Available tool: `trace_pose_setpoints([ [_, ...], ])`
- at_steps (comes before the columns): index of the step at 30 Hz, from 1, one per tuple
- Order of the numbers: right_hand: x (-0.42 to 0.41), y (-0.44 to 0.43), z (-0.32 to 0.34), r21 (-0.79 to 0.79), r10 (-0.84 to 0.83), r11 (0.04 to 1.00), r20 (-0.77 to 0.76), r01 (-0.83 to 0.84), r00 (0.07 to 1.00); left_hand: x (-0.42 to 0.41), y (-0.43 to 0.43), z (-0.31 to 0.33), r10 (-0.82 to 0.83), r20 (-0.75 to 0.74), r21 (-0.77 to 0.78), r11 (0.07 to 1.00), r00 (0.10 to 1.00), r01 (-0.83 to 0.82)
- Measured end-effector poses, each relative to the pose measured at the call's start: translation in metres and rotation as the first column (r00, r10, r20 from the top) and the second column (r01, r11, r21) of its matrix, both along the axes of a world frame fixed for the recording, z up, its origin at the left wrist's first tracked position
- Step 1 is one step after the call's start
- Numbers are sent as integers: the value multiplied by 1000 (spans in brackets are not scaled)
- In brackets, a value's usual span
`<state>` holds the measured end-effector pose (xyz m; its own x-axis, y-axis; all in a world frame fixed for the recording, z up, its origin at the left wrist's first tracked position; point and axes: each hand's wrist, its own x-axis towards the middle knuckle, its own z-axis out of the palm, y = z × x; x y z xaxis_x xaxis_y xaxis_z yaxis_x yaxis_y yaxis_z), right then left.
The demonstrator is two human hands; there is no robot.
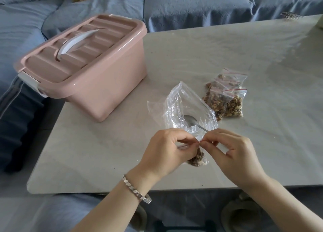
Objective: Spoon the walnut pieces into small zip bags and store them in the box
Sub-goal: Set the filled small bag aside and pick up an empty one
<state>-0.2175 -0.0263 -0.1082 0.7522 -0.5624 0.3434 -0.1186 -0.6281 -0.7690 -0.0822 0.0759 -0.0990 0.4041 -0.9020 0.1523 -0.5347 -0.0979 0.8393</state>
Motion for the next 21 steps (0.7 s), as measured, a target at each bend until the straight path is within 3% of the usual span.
trace_pose_setpoints([
  [11, -7, -5, 2, 24, -103, 994, 51, 102, 993, 14, 12, -2, 24, 13, -14, 1000, 1000, -24],
  [16, -8, -1, 3, 166, -107, 982, 81, 92, 991, 18, 16, -1, 56, -65, -12, 998, 996, -56],
  [21, -6, -2, 3, 432, -162, 893, 58, 122, 985, 19, 16, 1, 94, -276, 11, 995, 957, -94],
])
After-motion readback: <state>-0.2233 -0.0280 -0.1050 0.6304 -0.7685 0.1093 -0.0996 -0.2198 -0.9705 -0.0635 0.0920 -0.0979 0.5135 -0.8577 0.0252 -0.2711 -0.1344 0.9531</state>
